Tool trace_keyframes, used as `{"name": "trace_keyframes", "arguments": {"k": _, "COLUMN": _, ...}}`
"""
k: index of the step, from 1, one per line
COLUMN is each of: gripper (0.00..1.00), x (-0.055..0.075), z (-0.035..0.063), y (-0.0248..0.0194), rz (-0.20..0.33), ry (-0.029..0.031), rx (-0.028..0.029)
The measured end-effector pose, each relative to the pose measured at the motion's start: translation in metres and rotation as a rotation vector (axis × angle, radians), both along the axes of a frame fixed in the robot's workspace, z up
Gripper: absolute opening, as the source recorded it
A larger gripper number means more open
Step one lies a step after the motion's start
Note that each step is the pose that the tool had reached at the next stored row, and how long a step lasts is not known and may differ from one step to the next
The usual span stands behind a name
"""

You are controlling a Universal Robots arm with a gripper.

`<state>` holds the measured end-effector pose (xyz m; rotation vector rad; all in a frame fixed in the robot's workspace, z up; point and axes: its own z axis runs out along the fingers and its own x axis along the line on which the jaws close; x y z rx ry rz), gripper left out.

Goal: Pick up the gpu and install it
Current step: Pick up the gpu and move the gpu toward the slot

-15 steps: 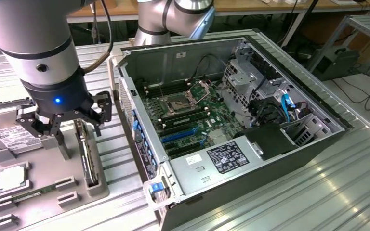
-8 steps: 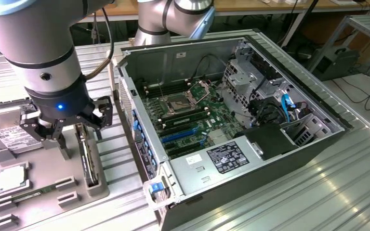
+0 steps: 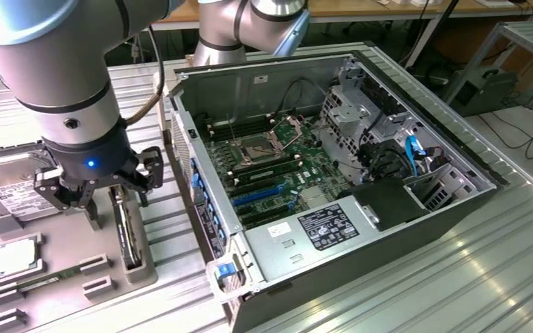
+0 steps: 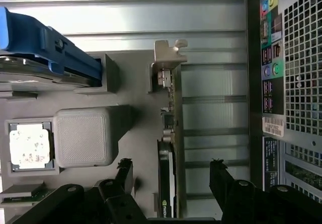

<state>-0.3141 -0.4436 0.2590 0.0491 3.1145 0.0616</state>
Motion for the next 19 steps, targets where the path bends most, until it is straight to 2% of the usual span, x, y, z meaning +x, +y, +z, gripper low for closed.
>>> {"name": "trace_keyframes", "arguments": {"k": 14, "gripper": 0.72, "x": 0.0, "z": -0.0255, "y": -0.0021, "rz": 0.0, "ry": 0.0002, "rx": -0.0042}}
{"name": "trace_keyframes", "arguments": {"k": 19, "gripper": 0.72, "x": 0.0, "z": -0.0261, "y": -0.0021, "rz": 0.0, "ry": 0.0002, "rx": -0.0047}}
